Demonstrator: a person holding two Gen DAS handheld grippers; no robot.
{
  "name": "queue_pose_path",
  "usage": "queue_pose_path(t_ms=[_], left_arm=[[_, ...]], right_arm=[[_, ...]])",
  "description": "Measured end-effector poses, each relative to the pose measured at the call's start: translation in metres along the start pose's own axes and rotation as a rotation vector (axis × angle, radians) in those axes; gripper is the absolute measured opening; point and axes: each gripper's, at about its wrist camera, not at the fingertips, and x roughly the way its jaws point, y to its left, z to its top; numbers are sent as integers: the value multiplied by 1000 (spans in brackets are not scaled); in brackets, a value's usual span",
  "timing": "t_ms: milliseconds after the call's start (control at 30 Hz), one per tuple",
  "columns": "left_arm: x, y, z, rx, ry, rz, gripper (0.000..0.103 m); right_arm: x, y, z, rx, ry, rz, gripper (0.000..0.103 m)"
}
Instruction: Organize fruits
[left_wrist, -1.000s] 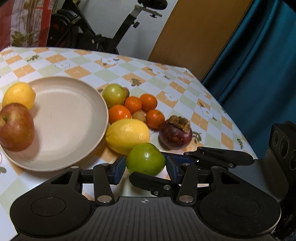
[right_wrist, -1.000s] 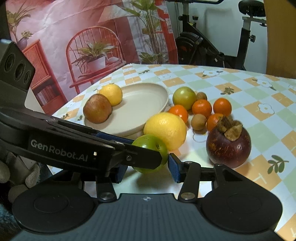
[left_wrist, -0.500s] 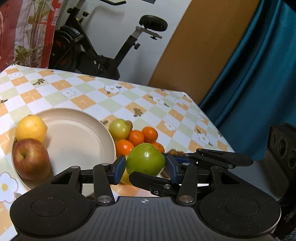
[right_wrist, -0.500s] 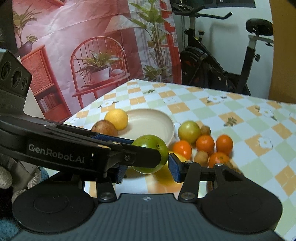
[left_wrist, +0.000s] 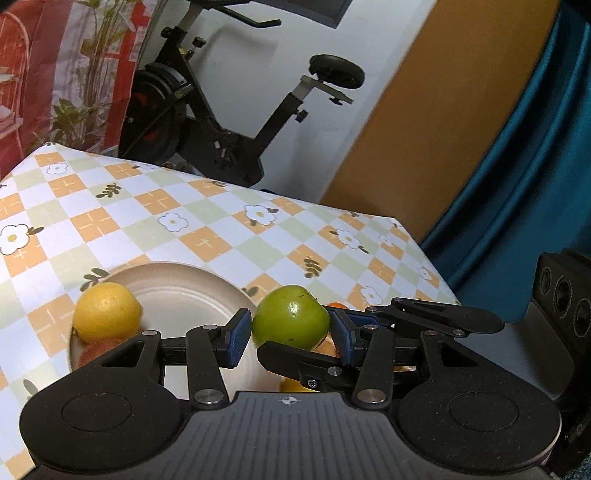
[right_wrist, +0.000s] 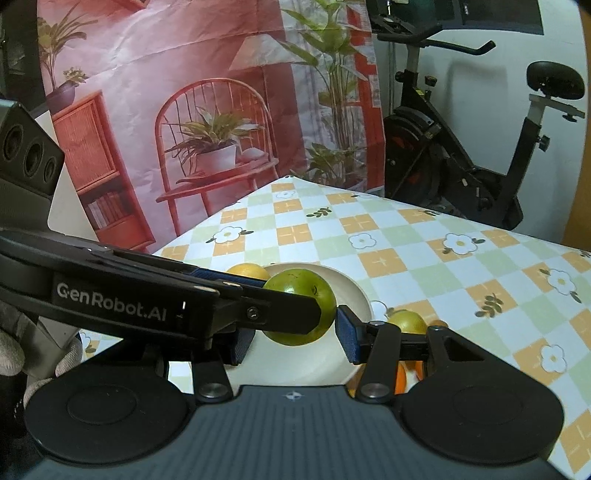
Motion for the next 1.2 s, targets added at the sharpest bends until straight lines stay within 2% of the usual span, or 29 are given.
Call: queue_pose_path(t_ms=[300,567,600,700,800,1000,1200], left_arm=[[23,36,24,-66,20,33,50],[55,65,45,-106,71,49,48],[58,66,46,-102,73,59,48],[72,73,47,-113,101,89,48],[78,77,44,-115,108,87,48],[75,76,44,-103,89,113,48],[59,59,44,-63,47,140,48]], right_arm=[[40,-6,21,-13,36,21,50],[88,-23,39,2,113,57,50],[93,-24,41,0,119,70,43],[111,-24,45,-18,150,57,41],[127,-26,42,-44,206,43,39],[129,-30,38,-43,206,49,39],[101,-38,37,-75,169,26,39]])
